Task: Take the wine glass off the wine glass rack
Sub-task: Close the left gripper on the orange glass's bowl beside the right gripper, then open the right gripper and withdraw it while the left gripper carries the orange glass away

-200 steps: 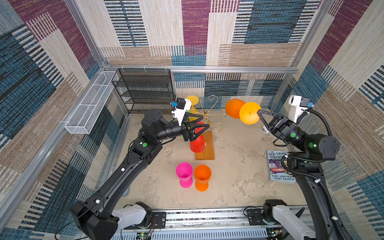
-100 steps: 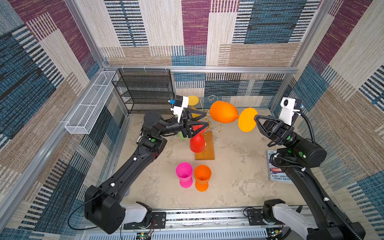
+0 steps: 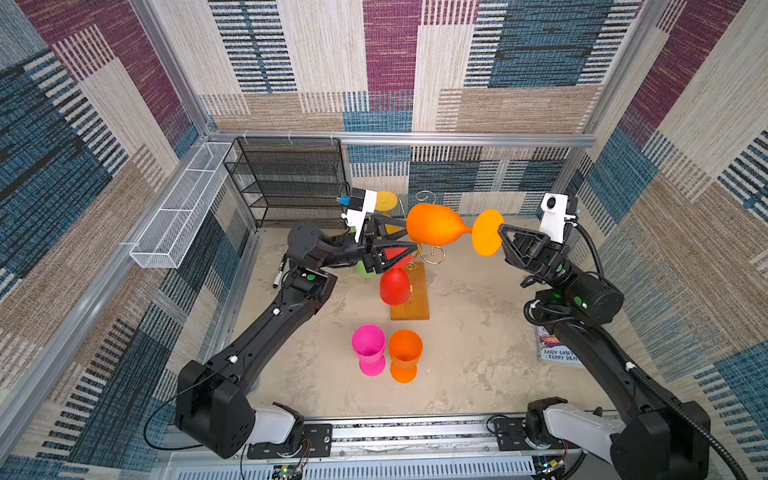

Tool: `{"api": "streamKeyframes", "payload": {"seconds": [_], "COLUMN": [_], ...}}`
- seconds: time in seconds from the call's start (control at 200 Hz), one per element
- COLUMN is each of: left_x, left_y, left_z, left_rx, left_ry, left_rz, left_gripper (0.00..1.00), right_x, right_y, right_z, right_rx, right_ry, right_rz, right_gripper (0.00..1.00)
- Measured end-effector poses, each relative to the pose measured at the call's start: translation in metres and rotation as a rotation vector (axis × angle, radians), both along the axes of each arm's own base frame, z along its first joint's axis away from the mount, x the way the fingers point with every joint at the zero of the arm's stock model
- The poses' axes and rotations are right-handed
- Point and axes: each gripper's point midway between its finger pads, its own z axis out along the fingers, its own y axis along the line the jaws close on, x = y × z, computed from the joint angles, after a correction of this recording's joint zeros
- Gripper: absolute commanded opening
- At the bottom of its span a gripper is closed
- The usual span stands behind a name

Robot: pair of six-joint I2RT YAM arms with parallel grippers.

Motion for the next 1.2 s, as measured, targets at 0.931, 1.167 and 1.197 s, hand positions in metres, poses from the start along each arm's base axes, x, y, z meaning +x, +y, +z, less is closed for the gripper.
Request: {"api": "streamKeyframes", "payload": {"seconds": [0.931, 1.167, 1.197], "left_x": [-0.008, -0.019, -0.02], "left_y": [0.0, 0.003, 0.004], "left_z": [0.001, 0.009, 0.011], "left_rx": [0.003, -0.01, -0.012], "left_ry": [0.027, -0.02, -0.024], "left_rz": [-0.058, -0.076, -0.075], "left_gripper": [0.08, 0.0, 0.0], "right_x": [0.086, 0.086, 0.084], "right_y": [-0.008, -0.01, -0.013], "right_z": [-0.048, -0.058, -0.059], "right_rx": [0.182, 0.171, 0.175], "right_ry": [0.43, 0.427, 0.424], "right_rz": [0.061, 0.03, 0.018], "right_gripper": [0.08, 0.46, 0.5]}}
